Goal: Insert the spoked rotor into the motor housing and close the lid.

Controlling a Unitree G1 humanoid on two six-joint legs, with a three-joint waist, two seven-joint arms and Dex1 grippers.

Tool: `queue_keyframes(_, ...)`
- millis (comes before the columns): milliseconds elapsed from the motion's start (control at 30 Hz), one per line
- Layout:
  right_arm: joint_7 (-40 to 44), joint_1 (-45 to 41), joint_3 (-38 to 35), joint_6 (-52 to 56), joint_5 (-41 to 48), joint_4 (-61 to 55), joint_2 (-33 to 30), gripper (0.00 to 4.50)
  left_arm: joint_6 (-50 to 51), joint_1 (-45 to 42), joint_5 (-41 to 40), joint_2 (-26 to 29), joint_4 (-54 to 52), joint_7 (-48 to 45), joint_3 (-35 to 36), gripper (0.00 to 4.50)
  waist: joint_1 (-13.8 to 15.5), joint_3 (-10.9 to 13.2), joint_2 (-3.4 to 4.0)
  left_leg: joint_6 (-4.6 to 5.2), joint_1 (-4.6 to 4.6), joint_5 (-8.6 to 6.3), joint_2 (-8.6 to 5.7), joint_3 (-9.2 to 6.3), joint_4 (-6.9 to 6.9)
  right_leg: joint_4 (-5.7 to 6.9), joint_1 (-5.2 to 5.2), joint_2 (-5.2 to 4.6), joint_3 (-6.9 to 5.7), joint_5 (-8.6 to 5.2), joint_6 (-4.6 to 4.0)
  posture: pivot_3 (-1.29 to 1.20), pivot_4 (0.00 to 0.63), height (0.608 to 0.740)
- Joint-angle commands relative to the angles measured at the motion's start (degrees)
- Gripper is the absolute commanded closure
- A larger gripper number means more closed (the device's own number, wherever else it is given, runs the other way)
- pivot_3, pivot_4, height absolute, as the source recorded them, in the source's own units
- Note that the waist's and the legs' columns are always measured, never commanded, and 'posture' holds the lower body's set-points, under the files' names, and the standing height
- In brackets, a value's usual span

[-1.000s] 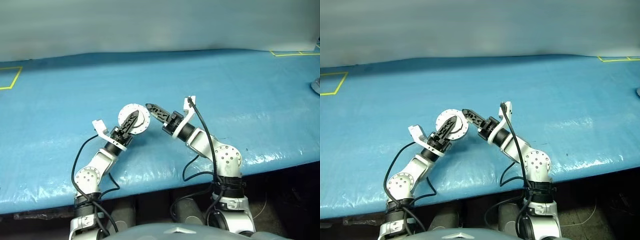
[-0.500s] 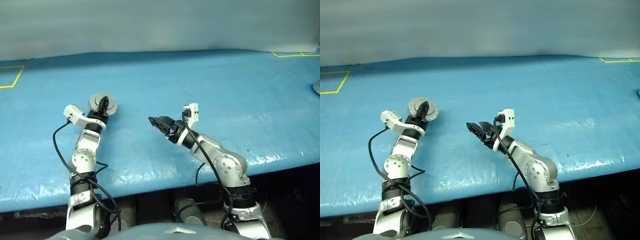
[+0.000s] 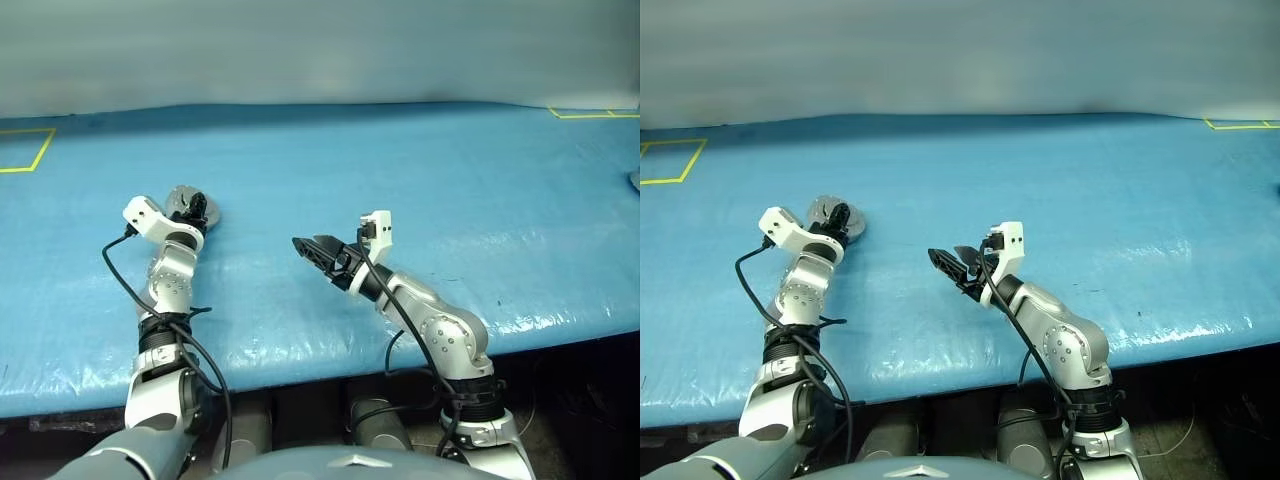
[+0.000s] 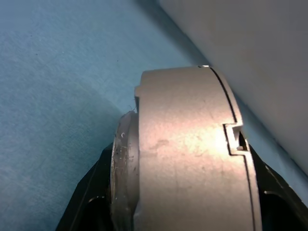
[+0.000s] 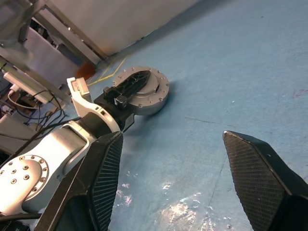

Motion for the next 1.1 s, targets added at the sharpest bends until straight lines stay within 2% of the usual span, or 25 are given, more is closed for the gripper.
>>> queue_keyframes(33, 0.62, -0.89, -0.50, -0.63, 0.05, -1.77, 0.69, 0.97, 0.72, 1.14, 2.84, 0.71, -6.77, 2.12, -1.97, 1.13, 0.02, 0.00, 0.00, 0.00, 0.00, 0.00, 0.00, 0.00, 0.00, 0.00, 0.00, 0.00, 0.00, 0.00, 0.00, 0.00, 0.150, 0.740)
queue_keyframes(133, 0.62, -1.40, -0.41, -0.43, -0.33, -1.24, 0.97, 0.97, 0.70, 2.87, 6.18, 1.57, -9.97, 6.37, -2.10, 0.10, -0.02, 0.00, 0.00, -0.01, 0.00, 0.01, 0.00, 0.00, 0.00, 0.01, 0.00, 0.00, 0.00, 0.01, 0.00, 0.00, 0.150, 0.740)
queue_keyframes(367, 0.59, -2.12, -0.71, 0.43, -0.91, 0.08, 1.29, 0.97, 1.27, 8.35, 8.14, 4.62, -19.82, 7.74, -0.96, 0.10, -0.02, 0.00, 0.00, -0.07, 0.00, 0.04, 0.01, -0.02, 0.00, 0.03, -0.01, 0.01, 0.00, 0.04, -0.05, 0.00, 0.150, 0.740)
queue_keyframes(567, 0.98, -2.22, -0.09, -0.94, -3.32, 0.04, 0.35, 0.97, -4.10, 11.40, 12.20, 8.53, -26.58, 3.32, -2.87, 0.10, 0.10, 0.00, 0.00, -0.12, 0.02, 0.07, 0.01, -0.02, 0.01, 0.04, 0.00, 0.01, -0.01, 0.06, -0.08, 0.00, 0.150, 0.740)
queue_keyframes(667, 3.22, -1.75, 2.87, -6.38, -9.99, -0.47, -2.53, 0.97, -8.11, 13.31, 14.80, 11.96, -31.09, -5.57, -8.03, 0.10, 0.12, -0.01, -0.01, -0.15, 0.02, 0.10, 0.01, -0.01, 0.01, 0.04, 0.00, 0.01, -0.01, 0.08, -0.09, 0.00, 0.150, 0.740)
queue_keyframes(733, 4.49, -1.39, 4.51, -11.95, -15.55, 0.22, -4.96, 0.97, -6.49, 15.58, 12.81, 14.40, -35.49, -14.06, -12.99, 0.10, 0.06, -0.01, -0.01, -0.15, 0.02, 0.11, 0.01, 0.01, 0.00, 0.03, 0.00, 0.01, -0.01, 0.07, -0.10, 0.00, 0.150, 0.740)
queue_keyframes(833, 6.11, -1.60, 5.74, -17.75, -22.01, 2.39, -8.55, 0.97, -5.75, 19.26, 14.43, 19.17, -38.81, -24.07, -20.21, 0.10, -0.05, -0.02, 0.01, -0.14, 0.04, 0.10, 0.01, 0.09, -0.02, 0.01, 0.00, 0.00, 0.05, 0.05, -0.12, 0.00, 0.150, 0.740)
queue_keyframes(967, 10.18, -2.15, 1.80, -17.70, -19.67, 3.16, -11.10, 0.97, -5.16, 21.93, 14.65, 21.39, -39.12, -30.29, -24.29, 0.10, -0.53, -0.01, 0.02, -0.14, 0.10, 0.11, 0.11, 0.15, -0.05, 0.05, -0.03, 0.07, 0.07, -0.02, -0.18, 0.00, 0.150, 0.740)
queue_keyframes(1067, 12.32, -1.86, 1.20, -20.11, -22.26, 3.32, -13.92, 0.97, -5.71, 23.07, 14.75, 21.99, -39.57, -33.81, -26.47, 0.10, -0.49, -0.01, 0.02, -0.11, 0.11, 0.13, 0.16, 0.13, -0.04, 0.06, -0.02, 0.13, 0.07, -0.12, -0.11, 0.00, 0.150, 0.740)
queue_keyframes(1100, 14.64, -1.23, 1.91, -21.03, -23.24, 3.15, -15.96, 0.80, -6.37, 23.73, 15.59, 22.68, -39.24, -35.68, -27.83, 0.08, -0.42, -0.01, 0.02, -0.10, 0.10, 0.13, 0.15, 0.15, -0.03, 0.05, -0.01, 0.12, 0.08, -0.13, -0.10, 0.00, 0.150, 0.740)
